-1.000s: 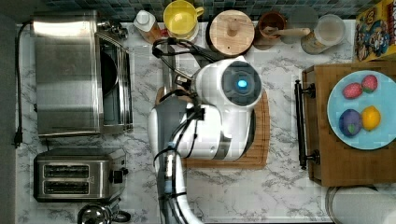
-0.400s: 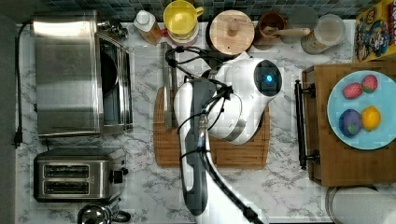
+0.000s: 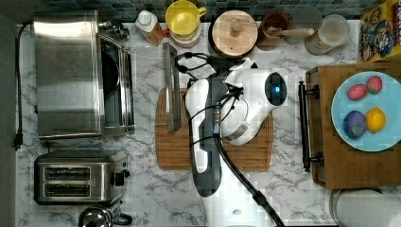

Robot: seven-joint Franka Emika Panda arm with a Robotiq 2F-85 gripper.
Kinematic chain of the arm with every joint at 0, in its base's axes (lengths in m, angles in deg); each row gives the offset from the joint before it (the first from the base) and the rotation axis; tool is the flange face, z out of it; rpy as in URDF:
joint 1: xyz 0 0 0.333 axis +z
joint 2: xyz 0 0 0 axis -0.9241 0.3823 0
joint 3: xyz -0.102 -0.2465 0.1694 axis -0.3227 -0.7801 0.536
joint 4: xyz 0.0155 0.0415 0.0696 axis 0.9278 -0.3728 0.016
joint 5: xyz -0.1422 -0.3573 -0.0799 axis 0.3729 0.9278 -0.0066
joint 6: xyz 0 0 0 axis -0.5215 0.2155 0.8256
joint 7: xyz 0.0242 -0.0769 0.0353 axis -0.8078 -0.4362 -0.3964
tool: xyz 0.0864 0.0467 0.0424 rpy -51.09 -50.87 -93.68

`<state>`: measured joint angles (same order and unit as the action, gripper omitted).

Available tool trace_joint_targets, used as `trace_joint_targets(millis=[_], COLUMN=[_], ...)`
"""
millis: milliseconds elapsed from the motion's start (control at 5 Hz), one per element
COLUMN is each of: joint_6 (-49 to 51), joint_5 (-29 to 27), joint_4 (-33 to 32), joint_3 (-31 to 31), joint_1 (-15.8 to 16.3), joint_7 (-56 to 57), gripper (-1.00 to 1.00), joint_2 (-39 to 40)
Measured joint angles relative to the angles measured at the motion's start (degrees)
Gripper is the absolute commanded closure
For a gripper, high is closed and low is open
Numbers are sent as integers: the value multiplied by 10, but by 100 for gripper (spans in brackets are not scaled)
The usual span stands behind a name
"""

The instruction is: Close the oven.

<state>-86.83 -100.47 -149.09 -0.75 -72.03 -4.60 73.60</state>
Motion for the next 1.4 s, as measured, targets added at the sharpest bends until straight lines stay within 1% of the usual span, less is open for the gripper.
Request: trace_joint_targets(millis=[200,400,800,1000,1200,1400], joint_6=[-2,-13,-56,-51,-29,35], joint_5=[-75,-82,-82,-82,-82,-82], joint_4=[0,7,31,42,50,65], joint_3=[5,16,56,67,66,37], joint_1=[-3,-3,-7,-11,-16,-7], joint_7=[44,84,93,93,93,93], gripper=[100,100,100,100,100,100], joint_2=[18,43,124,137,139,151])
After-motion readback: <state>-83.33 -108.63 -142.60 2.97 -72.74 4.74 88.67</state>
